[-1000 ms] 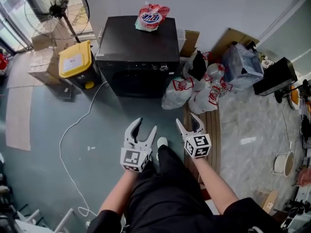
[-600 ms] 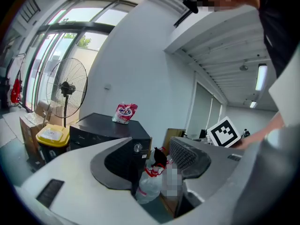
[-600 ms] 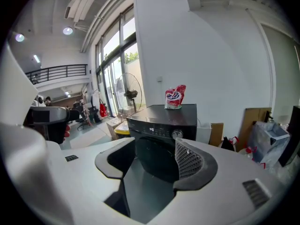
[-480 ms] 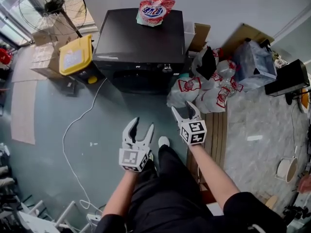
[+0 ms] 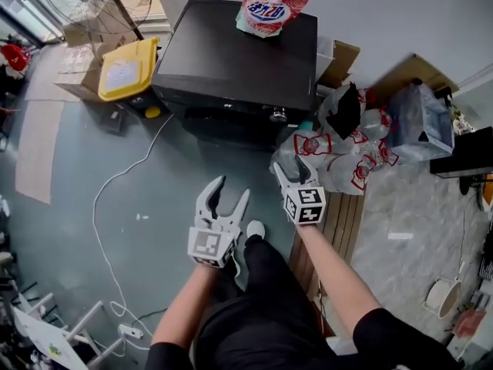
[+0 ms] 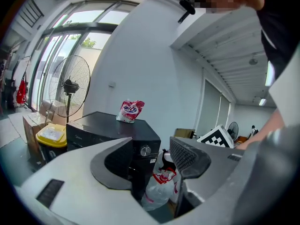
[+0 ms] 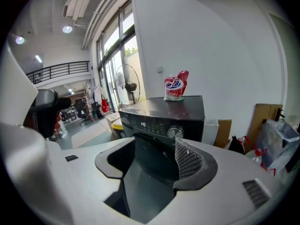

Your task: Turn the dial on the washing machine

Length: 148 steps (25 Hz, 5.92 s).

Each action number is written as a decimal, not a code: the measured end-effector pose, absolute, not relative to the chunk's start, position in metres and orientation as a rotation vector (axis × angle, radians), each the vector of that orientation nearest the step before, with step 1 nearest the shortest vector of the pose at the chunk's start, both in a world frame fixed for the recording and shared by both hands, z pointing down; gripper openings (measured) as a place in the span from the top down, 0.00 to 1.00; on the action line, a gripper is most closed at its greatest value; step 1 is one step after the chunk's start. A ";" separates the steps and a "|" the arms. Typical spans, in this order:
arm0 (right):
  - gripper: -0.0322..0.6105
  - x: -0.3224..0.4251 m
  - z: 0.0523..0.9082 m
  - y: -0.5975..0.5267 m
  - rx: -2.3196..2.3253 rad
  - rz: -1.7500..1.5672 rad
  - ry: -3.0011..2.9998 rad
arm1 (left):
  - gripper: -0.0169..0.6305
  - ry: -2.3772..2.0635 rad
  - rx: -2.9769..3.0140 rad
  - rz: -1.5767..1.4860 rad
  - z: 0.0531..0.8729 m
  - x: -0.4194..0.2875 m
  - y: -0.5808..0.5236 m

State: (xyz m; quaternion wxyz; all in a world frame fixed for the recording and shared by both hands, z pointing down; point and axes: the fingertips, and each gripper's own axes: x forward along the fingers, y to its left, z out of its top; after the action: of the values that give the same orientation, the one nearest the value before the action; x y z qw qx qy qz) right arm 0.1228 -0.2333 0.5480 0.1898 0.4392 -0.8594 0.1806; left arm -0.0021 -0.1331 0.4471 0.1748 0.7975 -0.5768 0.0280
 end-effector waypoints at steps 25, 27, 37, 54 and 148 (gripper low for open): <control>0.56 0.098 0.651 -0.355 1.409 0.438 -2.316 | 0.63 -1.628 2.193 -0.003 0.534 0.003 -0.201; 0.56 0.098 0.652 -0.358 1.418 0.435 -2.316 | 0.63 -1.630 2.192 0.005 0.536 -0.001 -0.204; 0.56 0.096 0.662 -0.370 1.463 0.409 -2.283 | 0.63 -1.639 2.202 0.052 0.545 -0.017 -0.217; 0.55 0.092 0.665 -0.390 1.559 0.356 -2.251 | 0.63 -1.601 2.220 0.090 0.567 -0.018 -0.230; 0.57 0.099 0.661 -0.390 1.631 0.557 -2.360 | 0.63 -1.563 2.210 0.104 0.593 -0.001 -0.229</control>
State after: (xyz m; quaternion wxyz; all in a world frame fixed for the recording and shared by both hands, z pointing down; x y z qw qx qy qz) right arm 0.0991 -0.3904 0.6608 0.1095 0.5548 -0.8027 0.1893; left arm -0.0006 -0.2288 0.5927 0.2146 0.7969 -0.5635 0.0376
